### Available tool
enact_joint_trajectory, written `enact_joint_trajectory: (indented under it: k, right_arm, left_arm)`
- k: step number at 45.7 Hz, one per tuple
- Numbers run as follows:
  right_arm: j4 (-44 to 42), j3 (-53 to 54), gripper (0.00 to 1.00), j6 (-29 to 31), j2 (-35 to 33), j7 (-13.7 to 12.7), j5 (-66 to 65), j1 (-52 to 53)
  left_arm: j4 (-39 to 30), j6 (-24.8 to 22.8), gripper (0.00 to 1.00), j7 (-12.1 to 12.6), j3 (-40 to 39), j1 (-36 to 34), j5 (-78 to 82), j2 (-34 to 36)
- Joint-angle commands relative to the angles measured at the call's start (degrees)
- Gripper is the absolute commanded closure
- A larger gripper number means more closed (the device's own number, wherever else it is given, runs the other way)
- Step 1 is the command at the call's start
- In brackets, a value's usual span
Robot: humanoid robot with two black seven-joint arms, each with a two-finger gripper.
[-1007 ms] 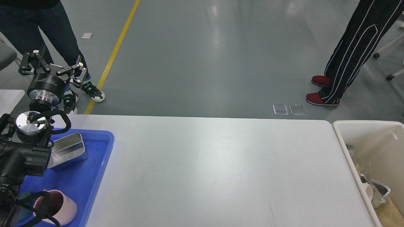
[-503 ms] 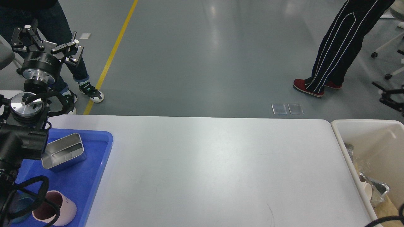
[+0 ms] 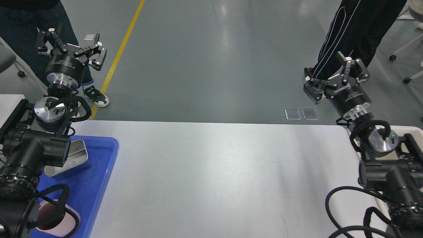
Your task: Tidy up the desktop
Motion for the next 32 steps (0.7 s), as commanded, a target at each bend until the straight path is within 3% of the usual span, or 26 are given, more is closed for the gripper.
enact_joint_trajectory:
  k: [1, 12, 32]
  right_arm:
    - [-1.5, 1.5, 0.00, 0.0, 6.6, 0.3, 0.9, 0.0]
    - [-2.4, 4.6, 0.00, 0.3, 13.7, 0.6, 3.2, 0.0]
    - [-6.2, 4.4, 0.00, 0.1, 13.7, 0.9, 3.0, 0.2]
  left_arm:
    - [0.0, 0.0, 0.03, 0.0, 0.2, 0.8, 0.0, -2.9]
    - [0.2, -2.3, 0.03, 0.1, 0.4, 4.1, 0.1, -7.9]
    - [0.2, -3.8, 0.03, 0.2, 0.4, 6.1, 0.8, -7.4]
